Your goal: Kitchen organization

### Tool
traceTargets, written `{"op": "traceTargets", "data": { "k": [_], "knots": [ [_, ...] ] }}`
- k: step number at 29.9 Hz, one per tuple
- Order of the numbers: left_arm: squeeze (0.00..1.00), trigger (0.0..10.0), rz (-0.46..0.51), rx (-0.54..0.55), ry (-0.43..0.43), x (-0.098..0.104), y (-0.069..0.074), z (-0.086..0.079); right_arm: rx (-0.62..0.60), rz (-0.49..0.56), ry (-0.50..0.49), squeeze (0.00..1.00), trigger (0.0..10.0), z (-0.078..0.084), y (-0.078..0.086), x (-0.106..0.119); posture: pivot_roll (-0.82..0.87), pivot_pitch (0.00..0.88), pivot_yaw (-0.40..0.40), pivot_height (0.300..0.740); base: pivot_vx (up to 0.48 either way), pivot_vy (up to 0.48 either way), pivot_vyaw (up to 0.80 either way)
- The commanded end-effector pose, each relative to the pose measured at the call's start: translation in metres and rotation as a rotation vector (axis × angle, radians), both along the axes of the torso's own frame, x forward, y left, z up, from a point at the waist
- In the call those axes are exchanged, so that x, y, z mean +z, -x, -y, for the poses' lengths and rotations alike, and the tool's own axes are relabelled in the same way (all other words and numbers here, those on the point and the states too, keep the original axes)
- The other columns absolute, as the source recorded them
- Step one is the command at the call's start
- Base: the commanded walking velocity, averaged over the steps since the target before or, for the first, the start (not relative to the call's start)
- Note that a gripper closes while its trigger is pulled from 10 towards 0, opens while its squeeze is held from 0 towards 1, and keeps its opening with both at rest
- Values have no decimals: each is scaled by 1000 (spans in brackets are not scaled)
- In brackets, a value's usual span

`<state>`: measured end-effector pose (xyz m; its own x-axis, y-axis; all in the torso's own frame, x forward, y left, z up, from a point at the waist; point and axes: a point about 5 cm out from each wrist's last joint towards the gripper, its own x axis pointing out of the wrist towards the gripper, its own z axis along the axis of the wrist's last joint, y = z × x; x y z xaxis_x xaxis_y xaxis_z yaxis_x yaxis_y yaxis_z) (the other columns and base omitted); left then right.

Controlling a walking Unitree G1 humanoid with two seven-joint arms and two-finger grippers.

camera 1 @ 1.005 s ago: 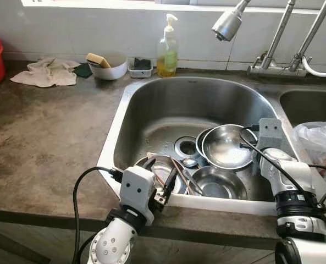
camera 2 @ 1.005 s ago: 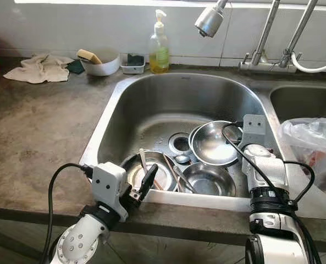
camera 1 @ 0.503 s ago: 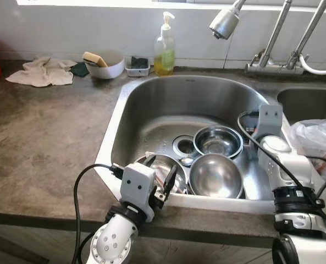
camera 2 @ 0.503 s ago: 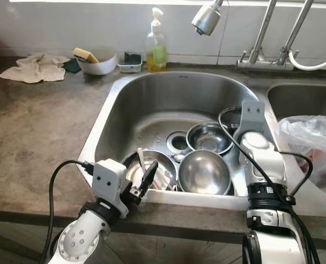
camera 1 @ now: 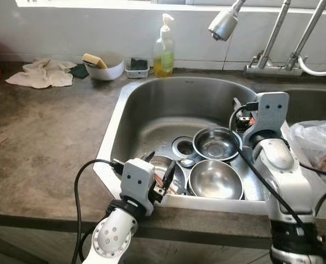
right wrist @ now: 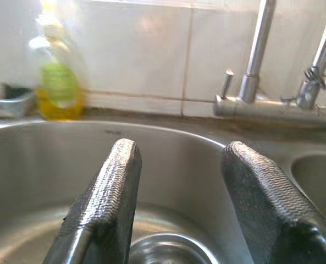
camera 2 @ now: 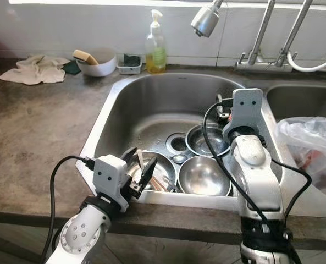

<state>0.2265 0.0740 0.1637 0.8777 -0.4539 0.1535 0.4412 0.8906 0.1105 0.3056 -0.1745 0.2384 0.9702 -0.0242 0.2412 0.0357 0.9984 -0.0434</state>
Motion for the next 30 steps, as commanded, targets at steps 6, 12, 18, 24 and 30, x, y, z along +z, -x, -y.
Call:
{"op": "traceTargets", "data": {
  "k": [6, 12, 18, 24, 30],
  "knots": [
    [0, 10000, 9, -8, 1, -1, -3, 0, 72, 25, 10, 0, 10000, -17, 31, -14, 150, 49, -35, 740, 0, 0, 0],
    [0, 10000, 19, -4, 4, 1, -2, -3, 66, -5, -17, 0, 10000, -21, 52, -31, 150, 47, -28, 740, 0, 0, 0],
    [0, 10000, 22, 49, 44, 5, 0, -10, 101, -6, -1, 0, 10000, -27, 68, -35, 146, 50, -29, 740, 0, 0, 0],
    [0, 10000, 9, 5, 60, 5, 7, -4, 119, 19, -4, 0, 10000, -33, 70, -32, 148, 47, -26, 740, 0, 0, 102],
    [0, 10000, -1, 2, 52, 3, 7, -5, 124, 23, -2, 0, 10000, -34, 65, -30, 152, 48, -28, 740, 0, 376, 800]
  ]
}}
